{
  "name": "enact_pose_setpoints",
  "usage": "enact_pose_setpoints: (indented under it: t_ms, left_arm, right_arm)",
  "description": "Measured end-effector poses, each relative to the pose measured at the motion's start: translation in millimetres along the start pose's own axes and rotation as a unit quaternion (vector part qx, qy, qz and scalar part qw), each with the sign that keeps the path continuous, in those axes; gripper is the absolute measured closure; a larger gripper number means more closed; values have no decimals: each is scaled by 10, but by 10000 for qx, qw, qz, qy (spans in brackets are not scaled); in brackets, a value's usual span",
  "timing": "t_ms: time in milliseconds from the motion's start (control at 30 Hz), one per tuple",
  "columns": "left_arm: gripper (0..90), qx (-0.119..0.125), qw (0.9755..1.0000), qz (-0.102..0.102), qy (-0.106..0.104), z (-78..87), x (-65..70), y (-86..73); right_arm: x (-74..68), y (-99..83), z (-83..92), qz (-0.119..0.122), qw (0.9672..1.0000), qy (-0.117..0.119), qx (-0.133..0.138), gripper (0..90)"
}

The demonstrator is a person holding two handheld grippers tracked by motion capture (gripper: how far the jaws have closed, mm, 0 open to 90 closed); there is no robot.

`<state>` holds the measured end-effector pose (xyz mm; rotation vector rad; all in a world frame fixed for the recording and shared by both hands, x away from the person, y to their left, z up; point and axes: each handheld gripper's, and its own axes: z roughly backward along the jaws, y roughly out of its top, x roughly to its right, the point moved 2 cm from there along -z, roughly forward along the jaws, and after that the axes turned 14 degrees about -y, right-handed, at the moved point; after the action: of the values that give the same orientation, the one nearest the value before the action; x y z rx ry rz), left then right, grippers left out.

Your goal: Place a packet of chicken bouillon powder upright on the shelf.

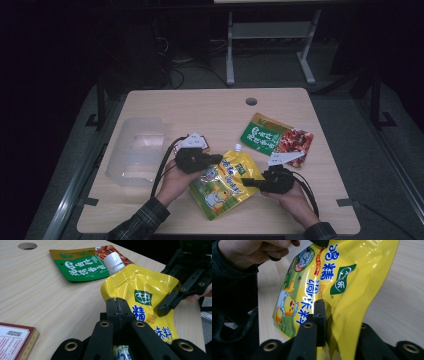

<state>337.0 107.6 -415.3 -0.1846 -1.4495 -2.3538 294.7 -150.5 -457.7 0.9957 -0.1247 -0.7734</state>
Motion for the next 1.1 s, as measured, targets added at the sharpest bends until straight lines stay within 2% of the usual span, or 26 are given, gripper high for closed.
enact_pose_setpoints:
  t_ms: [100, 267, 300, 333, 367, 400, 433, 467, 500, 567, 633, 800, 900, 1100]
  left_arm:
    - [900, -9, 10000, -6, 22, 3, -3, -2]
    - [876, -71, 9999, -30, 92, 4, -11, -16]
    - [848, -95, 9998, -77, 138, 6, -11, -17]
    - [816, -110, 9993, -215, 285, 34, -3, -14]
    - [796, -58, 9994, -237, 235, 59, -1, -9]
    - [736, -58, 9994, -237, 235, 59, -1, -9]
    - [663, -33, 9993, -247, 293, 83, 3, -3]
    - [663, -53, 9990, -278, 351, 107, 12, 0]
    - [615, -101, 9987, -349, 363, 132, 17, -1]
    - [583, -155, 9988, -327, 341, 171, 44, -13]
    - [490, -287, 9988, -307, 260, 204, 81, -49]
    - [421, -504, 9985, -191, 131, 219, 130, -144]
    - [372, -636, 9979, -124, 82, 252, 177, -268]
    - [286, -661, 9977, -102, 106, 299, 252, -413]
  right_arm:
    - [-9, 13, -12, 89, 10000, -12, 10, 888]
    - [-15, 36, -19, 162, 9999, 14, -27, 892]
    - [-21, 41, -12, 167, 9998, 47, -22, 894]
    - [-27, 45, -6, 180, 9998, 59, -30, 896]
    - [-32, 48, -2, 219, 9997, 40, -41, 896]
    - [-32, 48, -2, 219, 9997, 40, -41, 896]
    - [-42, 51, -2, 243, 9997, 20, -70, 897]
    - [-42, 51, -2, 243, 9997, 20, -70, 897]
    - [-40, 46, -9, 324, 9994, -38, -112, 898]
    - [-40, 47, -7, 301, 9995, -24, -109, 898]
    - [-56, 68, 10, 350, 9994, -41, -69, 898]
    - [-78, 109, 45, 398, 9992, -65, -37, 899]
    - [-82, 160, 98, 411, 9991, -83, -1, 900]
    - [-82, 251, 182, 397, 9991, -126, 48, 900]
